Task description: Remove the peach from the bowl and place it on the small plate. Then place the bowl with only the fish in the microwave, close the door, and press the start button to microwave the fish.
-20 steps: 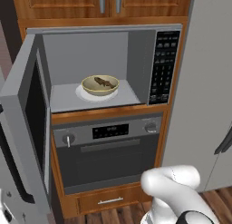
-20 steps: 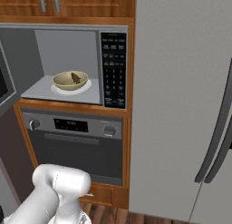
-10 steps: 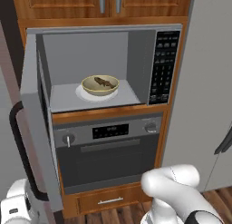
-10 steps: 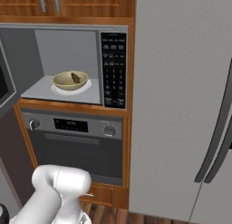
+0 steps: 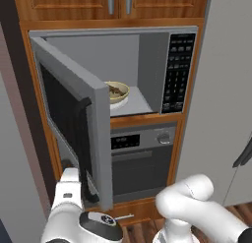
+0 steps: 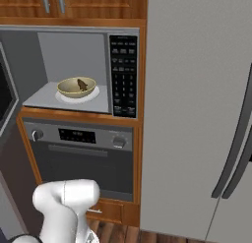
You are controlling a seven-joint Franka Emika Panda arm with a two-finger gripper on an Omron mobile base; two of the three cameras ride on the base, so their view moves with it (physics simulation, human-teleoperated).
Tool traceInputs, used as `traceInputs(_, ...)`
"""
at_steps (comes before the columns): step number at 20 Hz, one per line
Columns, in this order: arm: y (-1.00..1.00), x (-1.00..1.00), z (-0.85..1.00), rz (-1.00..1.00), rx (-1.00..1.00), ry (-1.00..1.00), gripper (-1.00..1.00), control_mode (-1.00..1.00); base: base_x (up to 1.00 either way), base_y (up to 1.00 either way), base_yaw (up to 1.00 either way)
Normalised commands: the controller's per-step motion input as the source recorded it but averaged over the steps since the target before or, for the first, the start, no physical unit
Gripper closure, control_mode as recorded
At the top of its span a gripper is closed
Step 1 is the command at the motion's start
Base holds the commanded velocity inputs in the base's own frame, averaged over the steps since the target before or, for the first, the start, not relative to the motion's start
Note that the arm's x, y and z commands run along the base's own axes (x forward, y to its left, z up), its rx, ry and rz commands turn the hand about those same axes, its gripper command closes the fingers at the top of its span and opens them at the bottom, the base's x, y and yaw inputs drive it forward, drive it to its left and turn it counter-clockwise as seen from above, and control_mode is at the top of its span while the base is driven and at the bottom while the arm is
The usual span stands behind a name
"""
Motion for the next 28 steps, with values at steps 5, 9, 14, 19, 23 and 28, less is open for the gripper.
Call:
traceInputs(5,-1.0,0.8,0.38,0.0,0.24,0.0,-1.0,-1.0,0.0,0.0,0.0)
traceInputs(9,-1.0,0.85,0.37,0.0,0.22,0.02,-1.0,-1.0,0.0,0.0,0.0)
traceInputs(14,-0.91,0.95,0.39,0.0,0.21,0.03,-1.0,-1.0,0.0,0.0,0.0)
traceInputs(19,-0.28,1.0,0.56,0.0,0.12,0.1,-1.0,-1.0,0.0,0.0,0.0)
traceInputs(23,0.0,0.99,0.7,0.0,0.02,0.15,-1.0,-1.0,0.0,0.0,0.0)
traceInputs(28,-0.03,0.85,0.69,-0.02,0.0,0.2,-1.0,-1.0,0.0,0.0,0.0)
